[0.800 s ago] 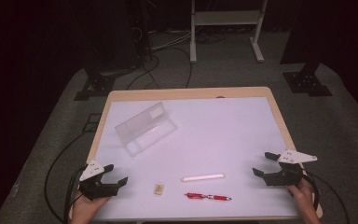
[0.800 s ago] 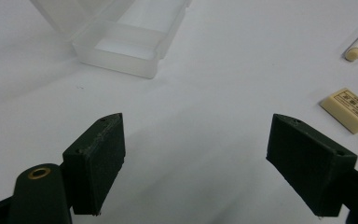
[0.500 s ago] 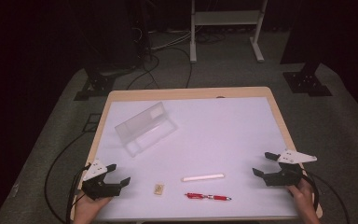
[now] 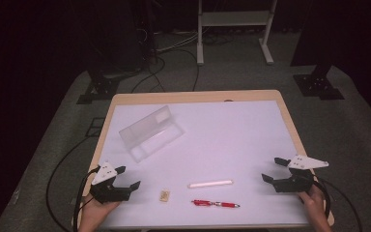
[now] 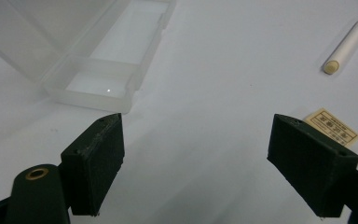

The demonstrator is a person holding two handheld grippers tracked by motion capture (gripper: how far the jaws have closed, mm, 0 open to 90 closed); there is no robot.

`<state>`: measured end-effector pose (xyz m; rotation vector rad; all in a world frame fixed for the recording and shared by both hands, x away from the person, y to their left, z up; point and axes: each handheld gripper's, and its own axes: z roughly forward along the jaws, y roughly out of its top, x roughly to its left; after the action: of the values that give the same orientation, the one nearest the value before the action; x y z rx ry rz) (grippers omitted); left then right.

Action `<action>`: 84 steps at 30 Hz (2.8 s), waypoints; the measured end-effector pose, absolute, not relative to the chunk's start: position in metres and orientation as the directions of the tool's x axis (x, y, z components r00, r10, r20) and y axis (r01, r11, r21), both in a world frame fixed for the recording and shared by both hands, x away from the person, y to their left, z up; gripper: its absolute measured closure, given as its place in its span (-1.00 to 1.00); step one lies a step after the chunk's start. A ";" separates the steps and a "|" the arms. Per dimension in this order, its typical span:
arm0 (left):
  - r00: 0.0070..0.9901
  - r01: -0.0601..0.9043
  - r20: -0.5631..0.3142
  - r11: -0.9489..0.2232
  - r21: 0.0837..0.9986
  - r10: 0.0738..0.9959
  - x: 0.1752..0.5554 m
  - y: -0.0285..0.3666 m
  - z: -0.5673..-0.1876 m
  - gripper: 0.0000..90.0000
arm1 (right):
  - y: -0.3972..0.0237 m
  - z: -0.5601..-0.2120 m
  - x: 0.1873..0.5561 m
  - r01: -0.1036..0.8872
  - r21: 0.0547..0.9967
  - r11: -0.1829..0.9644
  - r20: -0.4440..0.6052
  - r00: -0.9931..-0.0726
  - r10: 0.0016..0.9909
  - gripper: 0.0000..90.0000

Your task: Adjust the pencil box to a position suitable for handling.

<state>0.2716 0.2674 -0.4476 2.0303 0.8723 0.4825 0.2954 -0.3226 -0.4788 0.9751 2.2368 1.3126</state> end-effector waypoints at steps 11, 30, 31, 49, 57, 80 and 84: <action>0.719 0.376 0.053 -0.451 0.809 0.693 0.292 0.250 -0.434 -0.60 | -0.323 -0.479 0.295 0.375 0.867 0.328 0.029 -0.695 0.718 -0.69; 0.752 0.366 0.082 -0.518 0.773 0.654 0.327 0.225 -0.426 -0.60 | -0.323 -0.479 0.295 0.371 0.869 0.328 0.028 -0.698 0.716 -0.69; 0.755 0.367 0.081 -0.522 0.770 0.651 0.329 0.223 -0.426 -0.60 | -0.323 -0.479 0.295 0.370 0.869 0.329 0.027 -0.698 0.715 -0.69; 0.754 0.383 0.084 -0.540 0.749 0.652 0.360 0.209 -0.427 -0.62 | -0.322 -0.479 0.294 0.364 0.868 0.337 0.019 -0.703 0.711 -0.69; 0.757 0.403 0.067 -0.545 0.735 0.650 0.374 0.204 -0.429 -0.61 | -0.322 -0.479 0.294 0.364 0.869 0.335 0.022 -0.704 0.709 -0.69; 0.774 0.425 0.043 -0.569 0.704 0.631 0.403 0.183 -0.435 -0.46 | -0.322 -0.478 0.294 0.362 0.871 0.332 0.023 -0.705 0.709 -0.69; 0.772 0.431 0.039 -0.568 0.701 0.634 0.407 0.180 -0.438 -0.30 | -0.322 -0.478 0.294 0.364 0.871 0.330 0.025 -0.704 0.709 -0.69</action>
<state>0.4071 0.1801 -0.4379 2.2615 0.7893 0.3751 0.2942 -0.3224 -0.4784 0.9521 2.2401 1.3260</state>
